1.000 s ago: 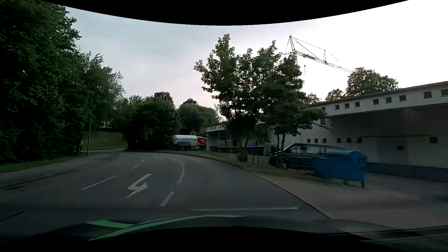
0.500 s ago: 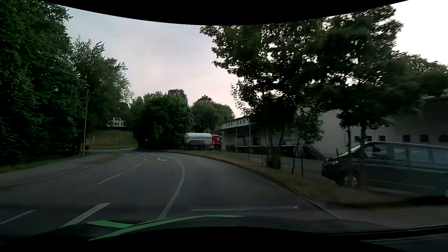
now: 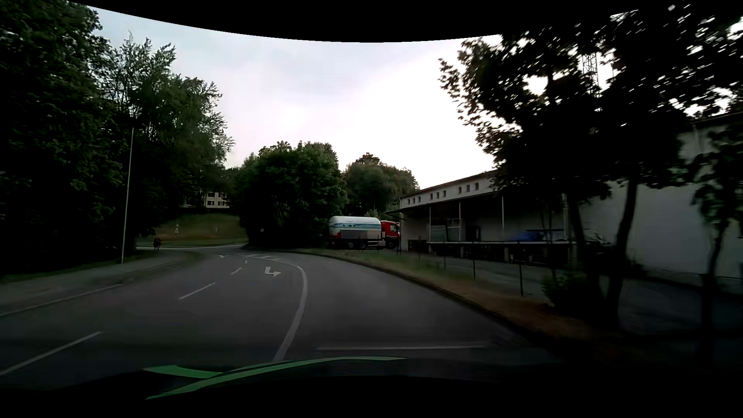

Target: Follow the waypoints while adhering to traffic rules and regulations

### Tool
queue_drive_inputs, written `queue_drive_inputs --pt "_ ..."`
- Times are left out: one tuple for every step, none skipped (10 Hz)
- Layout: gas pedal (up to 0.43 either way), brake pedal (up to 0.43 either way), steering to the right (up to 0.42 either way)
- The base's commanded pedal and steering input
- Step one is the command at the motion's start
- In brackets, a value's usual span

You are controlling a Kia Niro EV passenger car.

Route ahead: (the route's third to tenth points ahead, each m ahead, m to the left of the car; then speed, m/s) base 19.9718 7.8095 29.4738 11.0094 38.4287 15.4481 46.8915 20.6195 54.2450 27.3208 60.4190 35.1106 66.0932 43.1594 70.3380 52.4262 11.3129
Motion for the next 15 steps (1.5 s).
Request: queue_drive_inputs --pt "0.177 0.000 -0.069" --pt "0.177 0.000 -0.068" --pt "0.177 0.000 -0.068" --pt "0.177 0.000 -0.067" --pt "0.177 0.000 -0.067" --pt "0.177 0.000 -0.067" --pt "0.177 0.000 -0.067" --pt "0.177 0.000 -0.067" --pt "0.177 0.000 -0.067" --pt "0.177 0.000 -0.067" --pt "0.177 0.000 -0.067" --pt "0.177 0.000 -0.067" --pt "0.177 0.000 -0.067" --pt "0.177 0.000 -0.069" --pt "0.177 0.000 -0.071"
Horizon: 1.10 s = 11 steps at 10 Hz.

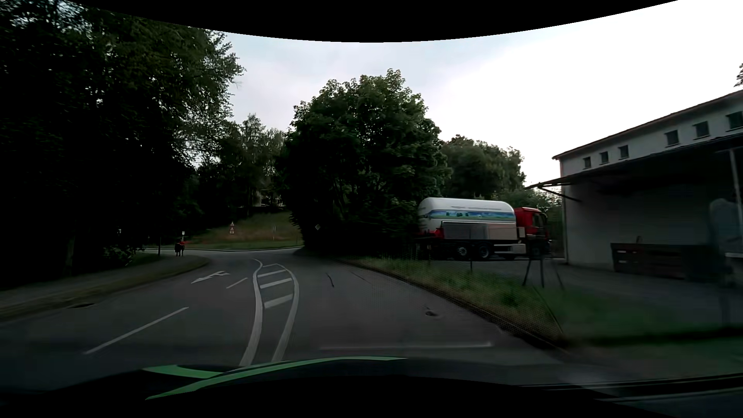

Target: Follow the waypoints while adhering to traffic rules and regulations

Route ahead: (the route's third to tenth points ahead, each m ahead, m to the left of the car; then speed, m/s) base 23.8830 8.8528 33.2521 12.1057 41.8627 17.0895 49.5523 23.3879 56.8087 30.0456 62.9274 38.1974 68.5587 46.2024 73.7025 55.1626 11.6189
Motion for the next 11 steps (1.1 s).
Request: queue_drive_inputs --pt "0.177 0.000 -0.072" --pt "0.177 0.000 -0.073" --pt "0.177 0.000 -0.075" --pt "0.177 0.000 -0.076" --pt "0.177 0.000 -0.078" --pt "0.177 0.000 -0.079" --pt "0.177 0.000 -0.080" --pt "0.177 0.000 -0.080" --pt "0.169 0.000 -0.080" --pt "0.169 0.000 -0.080" --pt "0.169 0.000 -0.080"
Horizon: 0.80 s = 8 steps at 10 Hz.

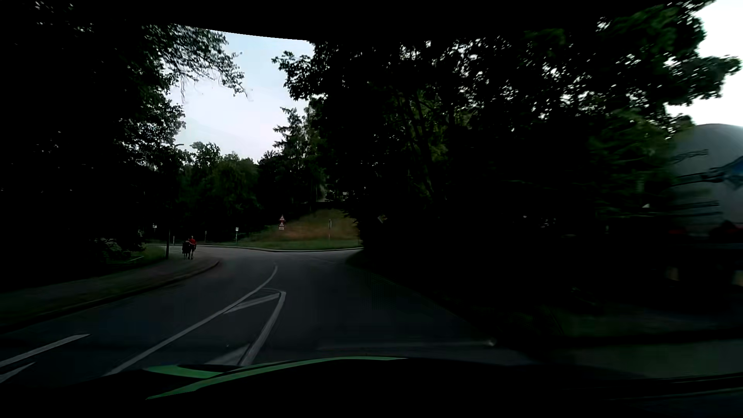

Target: Follow the waypoints while adhering to traffic rules and regulations

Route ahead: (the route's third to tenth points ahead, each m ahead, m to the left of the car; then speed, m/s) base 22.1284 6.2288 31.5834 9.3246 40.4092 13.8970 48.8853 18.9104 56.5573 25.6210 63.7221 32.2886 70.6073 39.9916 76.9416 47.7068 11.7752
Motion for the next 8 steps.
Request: queue_drive_inputs --pt "0.157 0.000 -0.079" --pt "0.157 0.000 -0.078" --pt "0.157 0.000 -0.077" --pt "0.157 0.000 -0.075" --pt "0.157 0.000 -0.074" --pt "0.157 0.000 -0.074" --pt "0.157 0.000 -0.073" --pt "0.157 0.000 -0.071"
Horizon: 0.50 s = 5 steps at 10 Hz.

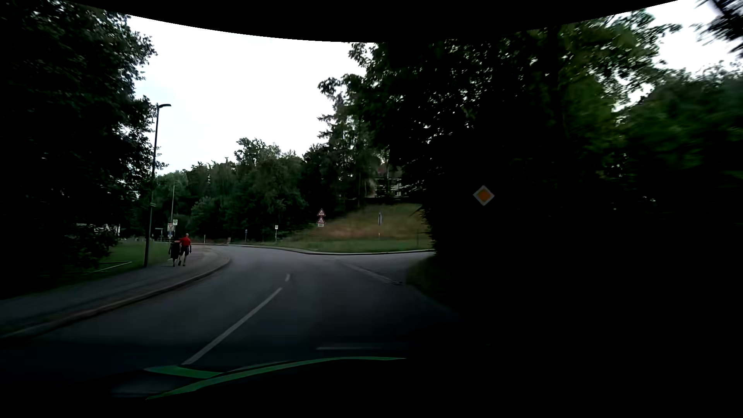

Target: Follow the waypoints while adhering to traffic rules and regulations

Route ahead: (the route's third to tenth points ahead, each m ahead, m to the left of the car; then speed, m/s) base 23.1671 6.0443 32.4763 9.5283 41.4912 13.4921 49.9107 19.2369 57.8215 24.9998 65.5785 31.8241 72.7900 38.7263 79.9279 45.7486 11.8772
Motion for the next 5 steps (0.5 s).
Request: queue_drive_inputs --pt "0.157 0.000 -0.069" --pt "0.138 0.000 -0.067" --pt "0.130 0.000 -0.066" --pt "0.130 0.000 -0.066" --pt "0.130 0.000 -0.066"
